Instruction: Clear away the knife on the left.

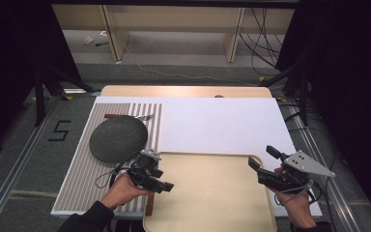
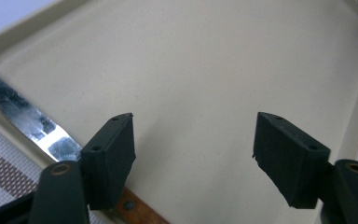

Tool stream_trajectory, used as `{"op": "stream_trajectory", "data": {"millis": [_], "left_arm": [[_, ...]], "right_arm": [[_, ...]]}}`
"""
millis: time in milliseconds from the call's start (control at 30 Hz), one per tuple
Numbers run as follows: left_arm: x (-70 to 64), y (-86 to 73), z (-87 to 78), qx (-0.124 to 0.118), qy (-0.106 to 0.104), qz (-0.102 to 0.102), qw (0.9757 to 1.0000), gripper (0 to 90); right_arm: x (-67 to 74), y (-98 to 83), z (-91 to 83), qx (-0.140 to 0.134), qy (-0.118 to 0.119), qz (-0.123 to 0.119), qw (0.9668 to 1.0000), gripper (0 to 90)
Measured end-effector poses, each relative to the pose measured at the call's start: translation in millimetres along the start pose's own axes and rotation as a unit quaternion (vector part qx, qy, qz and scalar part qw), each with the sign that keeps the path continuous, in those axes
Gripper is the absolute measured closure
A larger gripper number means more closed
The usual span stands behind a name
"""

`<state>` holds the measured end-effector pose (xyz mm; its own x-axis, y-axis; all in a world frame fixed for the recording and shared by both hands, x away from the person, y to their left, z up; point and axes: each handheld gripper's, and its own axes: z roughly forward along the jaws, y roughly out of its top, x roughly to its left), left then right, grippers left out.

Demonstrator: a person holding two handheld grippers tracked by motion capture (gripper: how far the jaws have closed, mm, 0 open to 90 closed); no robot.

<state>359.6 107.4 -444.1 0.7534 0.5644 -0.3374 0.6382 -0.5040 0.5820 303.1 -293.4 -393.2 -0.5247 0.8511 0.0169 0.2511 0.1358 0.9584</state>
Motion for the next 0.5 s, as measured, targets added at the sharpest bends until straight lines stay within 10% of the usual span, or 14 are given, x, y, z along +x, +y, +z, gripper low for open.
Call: {"op": "stream_trajectory", "data": {"millis": [267, 500], "left_arm": [[-0.8, 2.5, -10.0, -0.057, -0.022, -0.001, 0.9981, 18.4], [-2.8, 3.2, -22.6, -0.134, -0.030, 0.016, 0.9904, 15.8]], "right_arm": [[0.2, 0.2, -0.3, -0.001, 0.004, 0.000, 1.0000, 26.0], [0.8, 0.9, -1.4, -0.007, 0.009, 0.002, 0.9999, 23.3]]}}
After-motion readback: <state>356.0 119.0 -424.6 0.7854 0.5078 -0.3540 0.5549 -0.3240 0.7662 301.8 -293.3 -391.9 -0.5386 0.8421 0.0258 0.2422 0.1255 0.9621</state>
